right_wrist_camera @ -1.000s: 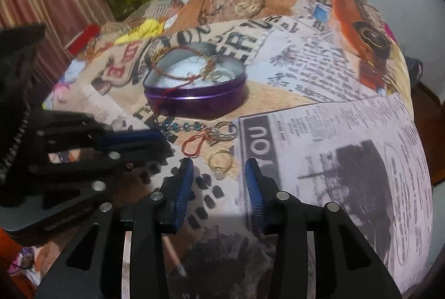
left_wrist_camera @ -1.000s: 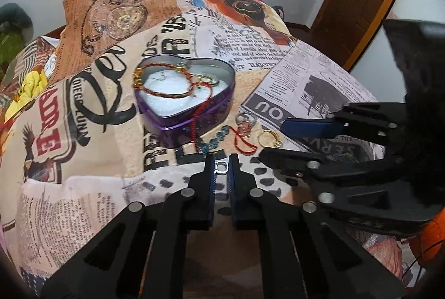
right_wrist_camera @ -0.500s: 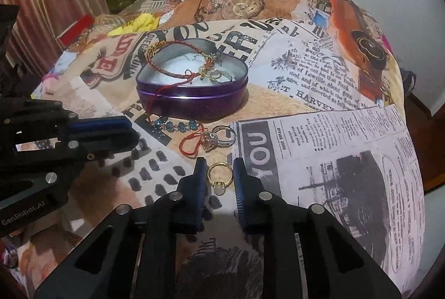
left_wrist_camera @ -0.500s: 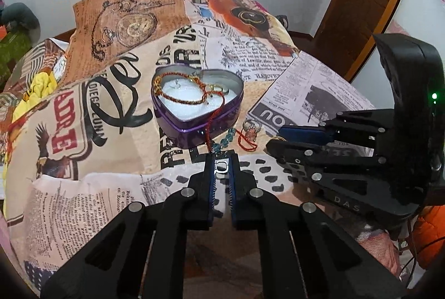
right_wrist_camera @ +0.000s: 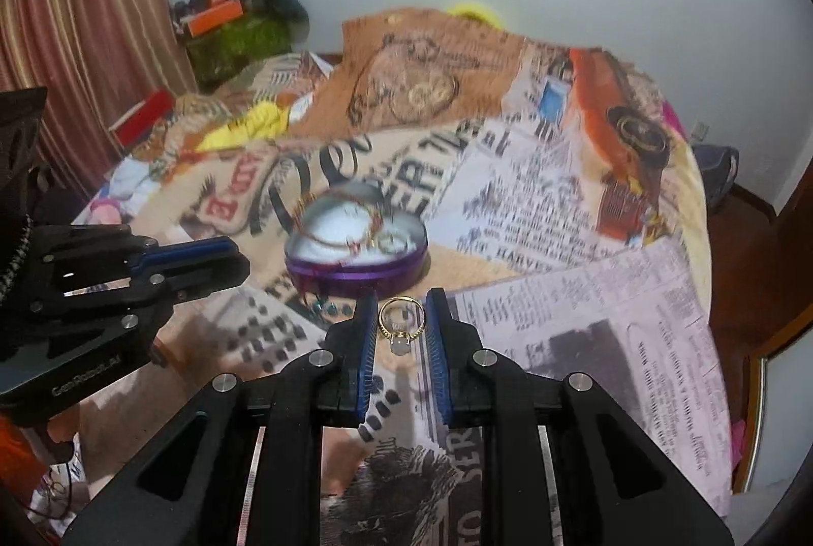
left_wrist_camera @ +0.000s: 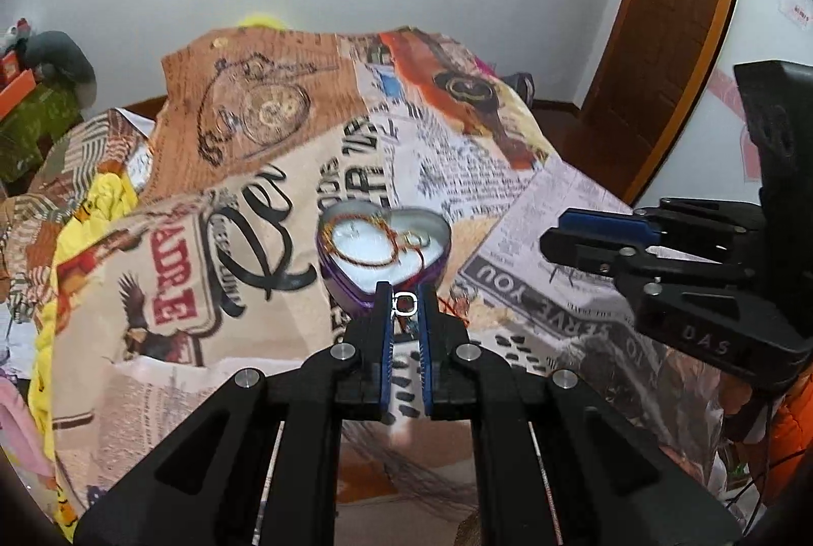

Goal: Organize jewelry
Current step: 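Close the right tool on the gold ring and lift it, then carry the gold ring over the tin with the right tool and open it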

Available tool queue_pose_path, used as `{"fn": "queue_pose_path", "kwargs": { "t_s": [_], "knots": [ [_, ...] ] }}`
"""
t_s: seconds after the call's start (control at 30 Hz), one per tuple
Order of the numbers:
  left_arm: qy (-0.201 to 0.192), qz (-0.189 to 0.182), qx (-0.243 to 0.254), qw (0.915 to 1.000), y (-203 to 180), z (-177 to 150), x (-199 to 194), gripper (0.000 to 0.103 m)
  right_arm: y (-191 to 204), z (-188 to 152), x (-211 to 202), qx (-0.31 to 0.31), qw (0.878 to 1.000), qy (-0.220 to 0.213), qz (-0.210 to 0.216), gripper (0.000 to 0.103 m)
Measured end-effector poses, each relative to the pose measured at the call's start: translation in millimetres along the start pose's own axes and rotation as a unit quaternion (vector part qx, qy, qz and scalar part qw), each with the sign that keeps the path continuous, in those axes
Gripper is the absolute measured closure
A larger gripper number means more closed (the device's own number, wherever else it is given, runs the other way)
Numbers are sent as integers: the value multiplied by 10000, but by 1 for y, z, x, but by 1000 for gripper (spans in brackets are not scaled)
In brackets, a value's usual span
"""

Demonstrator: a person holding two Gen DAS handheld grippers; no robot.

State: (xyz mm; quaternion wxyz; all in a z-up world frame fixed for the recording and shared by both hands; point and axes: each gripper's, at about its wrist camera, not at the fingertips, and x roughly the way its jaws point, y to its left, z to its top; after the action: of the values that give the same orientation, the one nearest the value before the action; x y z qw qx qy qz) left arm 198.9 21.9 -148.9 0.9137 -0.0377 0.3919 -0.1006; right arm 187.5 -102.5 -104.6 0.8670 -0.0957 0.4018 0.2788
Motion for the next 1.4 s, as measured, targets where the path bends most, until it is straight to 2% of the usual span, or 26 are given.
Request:
{"fn": "queue_pose_path", "kwargs": {
  "t_s": [0.3, 0.63, 0.83, 1.4],
  "knots": [
    [-340, 42, -6, 9994, 6, 16, -17, 95, 5, 20, -19, 23, 9992, -409, 32, 86],
    [-493, 28, -24, 9988, 12, 29, -14, 95, 11, 35, -12, 68, 9981, -587, 167, 86],
    [-412, 19, -72, 9991, 20, 31, 1, 95, 13, 39, 5, 74, 9984, -510, 237, 86],
    [11, -200, -347, 9992, 42, 38, 55, 96, 3, 36, 72, 230, 9986, 168, 452, 86]
  ]
}}
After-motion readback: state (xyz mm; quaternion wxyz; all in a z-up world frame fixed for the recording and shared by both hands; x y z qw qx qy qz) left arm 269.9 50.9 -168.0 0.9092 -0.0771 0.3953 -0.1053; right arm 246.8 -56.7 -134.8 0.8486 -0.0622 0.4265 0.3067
